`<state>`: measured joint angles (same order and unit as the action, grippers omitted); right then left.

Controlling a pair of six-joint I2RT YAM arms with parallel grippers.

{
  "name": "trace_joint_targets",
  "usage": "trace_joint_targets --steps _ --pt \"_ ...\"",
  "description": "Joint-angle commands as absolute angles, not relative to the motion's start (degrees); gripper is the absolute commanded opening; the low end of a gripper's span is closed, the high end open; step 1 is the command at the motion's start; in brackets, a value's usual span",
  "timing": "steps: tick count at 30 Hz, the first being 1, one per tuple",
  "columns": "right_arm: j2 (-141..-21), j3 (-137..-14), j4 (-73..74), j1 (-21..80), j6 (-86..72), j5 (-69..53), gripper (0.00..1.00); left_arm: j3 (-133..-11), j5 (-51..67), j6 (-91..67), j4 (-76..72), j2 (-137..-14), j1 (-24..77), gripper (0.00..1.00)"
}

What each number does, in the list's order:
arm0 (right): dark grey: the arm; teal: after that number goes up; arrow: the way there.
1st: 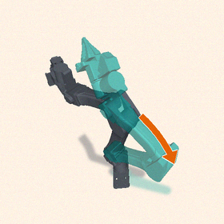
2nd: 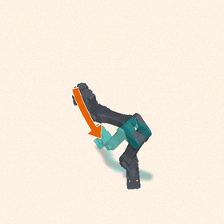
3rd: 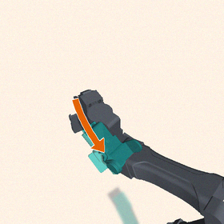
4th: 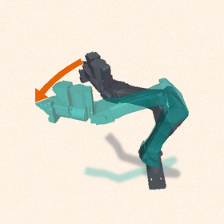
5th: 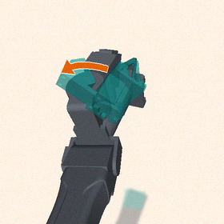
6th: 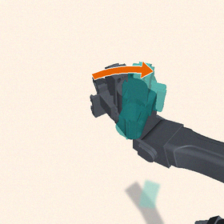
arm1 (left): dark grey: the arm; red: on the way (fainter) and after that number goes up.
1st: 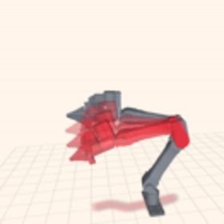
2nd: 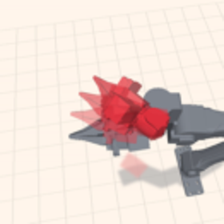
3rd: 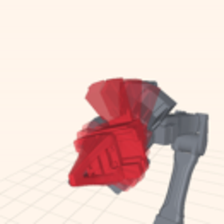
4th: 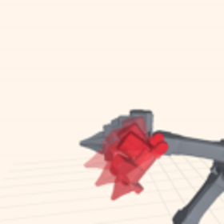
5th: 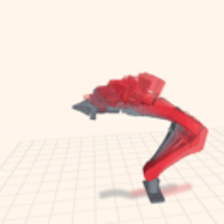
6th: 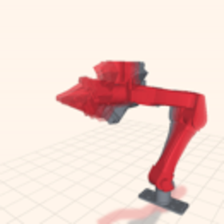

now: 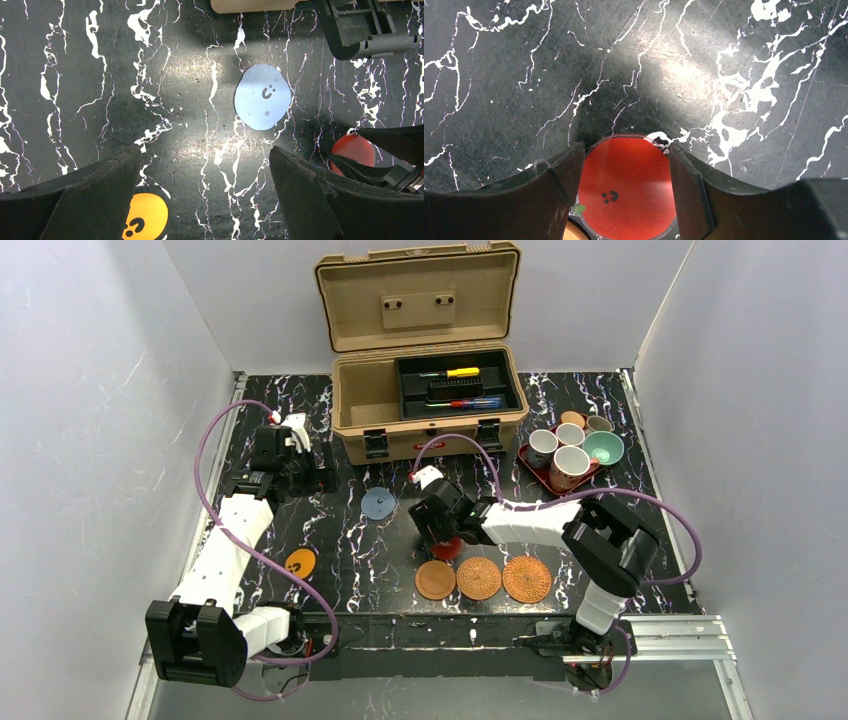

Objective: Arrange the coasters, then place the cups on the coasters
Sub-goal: Move the coaster to the center of the board.

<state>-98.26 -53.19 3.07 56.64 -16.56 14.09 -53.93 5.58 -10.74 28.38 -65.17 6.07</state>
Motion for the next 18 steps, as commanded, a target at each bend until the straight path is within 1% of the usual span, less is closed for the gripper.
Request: trace_joint_targets --steps 1,18 --pt "-97.41 -50.83 8.09 56.78 -19.05 14.94 0.70 -55.20 5.80 -10.82 29.79 -64.70 6.06 0.98" --pt "-94.64 -48.49 9.67 56.78 -22.37 15.97 0.69 -55.11 5.71 -10.84 29.88 -64.64 6.08 0.98"
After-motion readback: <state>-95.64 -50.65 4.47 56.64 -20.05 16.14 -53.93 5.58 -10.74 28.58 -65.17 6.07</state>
